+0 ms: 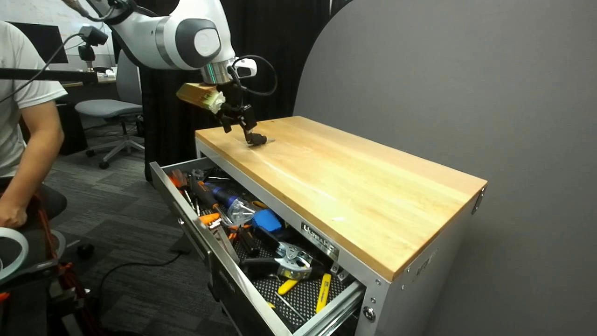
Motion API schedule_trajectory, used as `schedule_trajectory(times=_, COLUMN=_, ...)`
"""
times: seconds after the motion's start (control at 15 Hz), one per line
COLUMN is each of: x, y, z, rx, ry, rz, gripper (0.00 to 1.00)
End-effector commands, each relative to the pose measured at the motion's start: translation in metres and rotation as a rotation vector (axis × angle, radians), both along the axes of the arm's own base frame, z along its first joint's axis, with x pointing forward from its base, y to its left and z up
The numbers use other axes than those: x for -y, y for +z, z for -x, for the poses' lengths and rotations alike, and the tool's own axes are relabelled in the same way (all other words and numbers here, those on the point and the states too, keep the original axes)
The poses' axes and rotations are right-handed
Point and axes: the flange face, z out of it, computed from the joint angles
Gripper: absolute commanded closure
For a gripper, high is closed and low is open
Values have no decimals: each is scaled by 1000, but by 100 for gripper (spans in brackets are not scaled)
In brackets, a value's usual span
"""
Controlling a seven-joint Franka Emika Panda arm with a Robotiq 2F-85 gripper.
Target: Put the screwdriver into the drawer and close it.
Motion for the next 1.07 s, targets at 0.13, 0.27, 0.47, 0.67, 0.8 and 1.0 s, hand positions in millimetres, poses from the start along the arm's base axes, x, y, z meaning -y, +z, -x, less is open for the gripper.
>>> schedule_trajectory(times=0.13, x=-16, y=2, z=-20, rx=115, ry=-122, rz=41, gripper=0)
schedule_trajectory(times=0.27, x=-18, y=0, z=-23, rx=133, ry=-150, rz=66, gripper=0)
schedule_trajectory(times=0.47, x=-20, y=-7, z=-28, rx=154, ry=-160, rz=114, gripper=0)
schedule_trajectory(times=0.67, x=-20, y=-13, z=-29, rx=144, ry=-162, rz=144, gripper=0)
schedule_trajectory(times=0.8, x=-20, y=-18, z=-30, rx=118, ry=-166, rz=160, gripper=26)
schedule_trajectory(times=1.0, x=-23, y=-15, z=-31, rx=90, ry=-172, rz=168, gripper=51)
